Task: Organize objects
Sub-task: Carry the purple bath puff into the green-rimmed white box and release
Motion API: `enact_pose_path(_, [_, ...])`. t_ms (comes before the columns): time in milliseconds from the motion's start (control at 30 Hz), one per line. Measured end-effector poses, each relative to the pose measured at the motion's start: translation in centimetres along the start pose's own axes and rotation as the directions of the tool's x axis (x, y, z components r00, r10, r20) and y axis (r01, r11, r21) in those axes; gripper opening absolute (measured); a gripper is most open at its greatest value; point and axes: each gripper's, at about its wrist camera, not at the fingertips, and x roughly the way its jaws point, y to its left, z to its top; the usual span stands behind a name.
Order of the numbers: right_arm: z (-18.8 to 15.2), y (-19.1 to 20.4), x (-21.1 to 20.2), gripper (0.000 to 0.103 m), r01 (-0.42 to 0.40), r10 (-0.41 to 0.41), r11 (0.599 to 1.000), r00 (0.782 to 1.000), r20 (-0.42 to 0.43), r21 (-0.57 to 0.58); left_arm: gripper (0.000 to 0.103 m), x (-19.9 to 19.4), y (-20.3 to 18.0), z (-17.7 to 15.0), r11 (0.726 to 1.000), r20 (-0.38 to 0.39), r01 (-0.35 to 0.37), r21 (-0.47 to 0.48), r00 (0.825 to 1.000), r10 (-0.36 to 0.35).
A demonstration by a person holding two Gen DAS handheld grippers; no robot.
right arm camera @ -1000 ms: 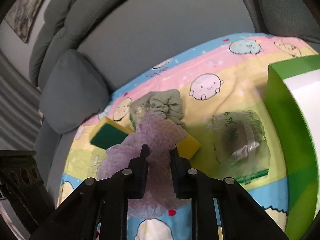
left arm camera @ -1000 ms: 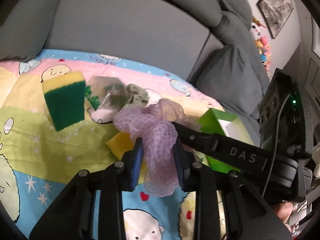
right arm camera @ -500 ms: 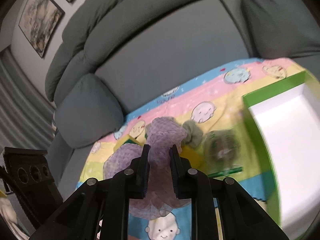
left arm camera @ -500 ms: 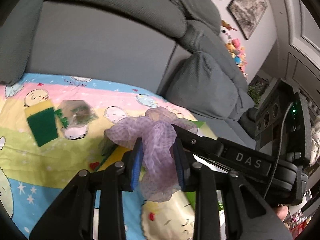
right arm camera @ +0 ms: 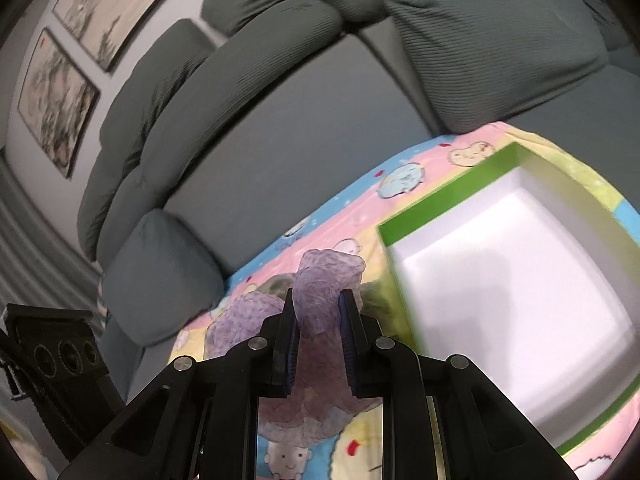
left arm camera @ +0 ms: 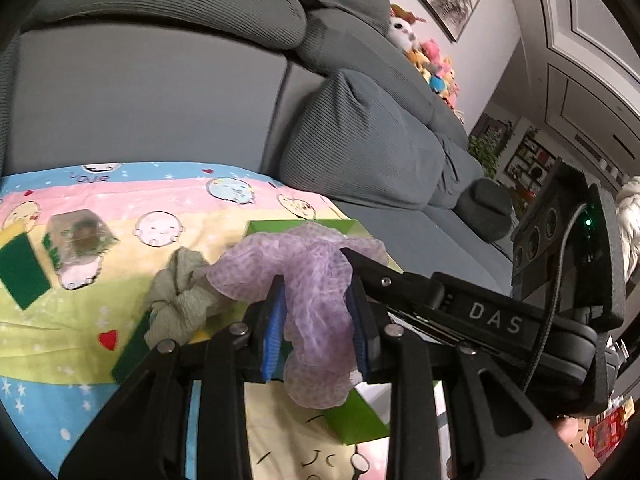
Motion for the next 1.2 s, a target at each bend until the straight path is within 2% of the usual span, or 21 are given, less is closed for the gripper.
enact_pose_path(467, [1.0,-5.8,-2.6,0.022,0.115,-0.119,0.987,0.992,0.037,0.109,0.027,5.4,-2.8,-0.7,0.994,-0.095,0.110,-0.007,0.989,-0.110])
enact_pose_path(733, [1.2,-8.1,-2.4,0.022,0.193,-0.195,0.970,0.981,0.002,0.146,0.027,8.3,-3.0,-1.7,0.988,-0.154,0.142,-0.066,0.977,-0.151])
enact_pose_path(933, [1.2,-9.3,-2.1,0.022,0.262,-0.263,0.952,0.965,-0.020,0.159,0.027,9.5,-2.7,-2.7,0.987,-0.190,0.136,-0.086,0.970,-0.150])
enact_pose_path(1200, [1.1,-10.1,-1.7,0.022,0.369,-0.367,0.916,0.929,-0.045,0.159,0.030,10.4,-2.7,-3.9,0.990,-0.234,0.112,-0.088,0.963,-0.130])
